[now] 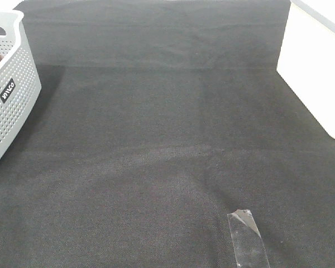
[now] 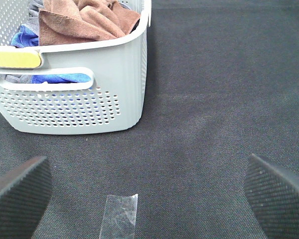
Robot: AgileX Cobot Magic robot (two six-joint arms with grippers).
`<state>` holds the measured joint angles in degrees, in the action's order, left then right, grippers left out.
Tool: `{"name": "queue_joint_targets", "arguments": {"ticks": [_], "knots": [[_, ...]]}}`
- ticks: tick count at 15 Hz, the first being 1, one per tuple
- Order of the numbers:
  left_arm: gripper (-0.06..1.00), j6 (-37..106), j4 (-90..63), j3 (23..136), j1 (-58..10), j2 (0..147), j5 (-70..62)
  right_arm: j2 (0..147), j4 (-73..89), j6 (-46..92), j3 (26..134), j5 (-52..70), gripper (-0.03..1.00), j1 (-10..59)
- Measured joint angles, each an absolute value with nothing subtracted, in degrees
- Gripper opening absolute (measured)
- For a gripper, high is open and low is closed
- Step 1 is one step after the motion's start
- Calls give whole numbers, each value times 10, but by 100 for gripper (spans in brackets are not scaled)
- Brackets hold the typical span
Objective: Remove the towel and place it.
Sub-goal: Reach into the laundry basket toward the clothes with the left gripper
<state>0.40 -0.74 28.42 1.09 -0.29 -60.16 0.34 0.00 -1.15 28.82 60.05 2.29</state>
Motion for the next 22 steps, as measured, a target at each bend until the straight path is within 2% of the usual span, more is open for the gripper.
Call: {"name": "queue_joint_targets", "arguments": {"ticks": [3,6,10,13,18,22], "knots": [[99,5,-7,284,11,-3,-602,3,0,-11,288,600,97,23],[99,87,0,328,11,41,-615,3,0,-11,288,600,97,23],[99,344,3,504,11,289,-693,3,0,-11,288,600,97,23],[99,450,11,647,11,474,-696,3,0,-11,288,600,97,23],[99,530,100,823,11,724,-695,3,0,-11,288,600,97,23],[99,547,289,841,25,877,-678,3,0,-11,288,600,97,23]]}}
